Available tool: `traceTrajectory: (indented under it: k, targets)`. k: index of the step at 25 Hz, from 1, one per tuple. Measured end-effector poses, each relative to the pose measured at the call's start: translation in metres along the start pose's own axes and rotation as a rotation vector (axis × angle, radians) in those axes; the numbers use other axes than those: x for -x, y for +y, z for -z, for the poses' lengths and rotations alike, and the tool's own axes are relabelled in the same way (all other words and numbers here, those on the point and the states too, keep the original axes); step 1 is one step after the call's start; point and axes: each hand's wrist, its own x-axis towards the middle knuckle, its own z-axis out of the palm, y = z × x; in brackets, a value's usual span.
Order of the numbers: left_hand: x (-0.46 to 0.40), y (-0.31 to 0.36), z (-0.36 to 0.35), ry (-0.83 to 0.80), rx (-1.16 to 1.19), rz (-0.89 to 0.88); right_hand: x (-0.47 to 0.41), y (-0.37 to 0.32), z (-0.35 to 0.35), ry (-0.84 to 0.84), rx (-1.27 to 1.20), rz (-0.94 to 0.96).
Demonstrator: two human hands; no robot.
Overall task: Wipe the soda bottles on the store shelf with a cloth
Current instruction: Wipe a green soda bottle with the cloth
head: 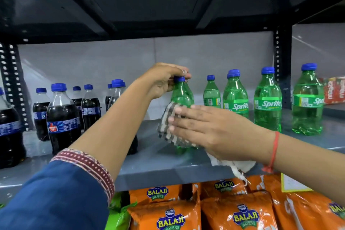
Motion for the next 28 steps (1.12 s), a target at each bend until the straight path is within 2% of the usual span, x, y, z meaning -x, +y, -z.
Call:
traceTrajectory:
  k: [4,8,11,14,17,21,25,28]
  targets:
    - [0.000,0.001,0.007,-0.103,0.006,0.021,-0.009,0.013,-0.016,-0.139,0.109,0.061]
    - [0.000,0.001,0.005,-0.111,0.006,0.018,-0.020,0.021,-0.022,-0.131,0.094,0.007]
    - [0.000,0.001,0.006,-0.125,0.009,0.026,-0.018,0.018,-0.025,-0.156,0.145,0.107]
    - [-0.001,0.001,0.006,-0.134,-0.001,0.025,-0.019,0.023,-0.022,-0.107,0.145,0.027]
    - [-0.002,0.001,0.008,-0.148,0.008,0.023,-0.020,0.018,-0.024,-0.158,0.168,0.104]
    - [-0.002,0.000,0.010,-0.155,0.019,0.025,-0.023,0.022,-0.018,-0.149,0.122,0.003]
    - [-0.002,0.002,0.009,-0.159,0.029,0.035,-0.020,0.002,-0.021,-0.165,-0.004,0.160]
    - [-0.001,0.004,0.010,-0.144,-0.031,0.027,-0.015,-0.005,-0.008,-0.106,-0.152,0.084]
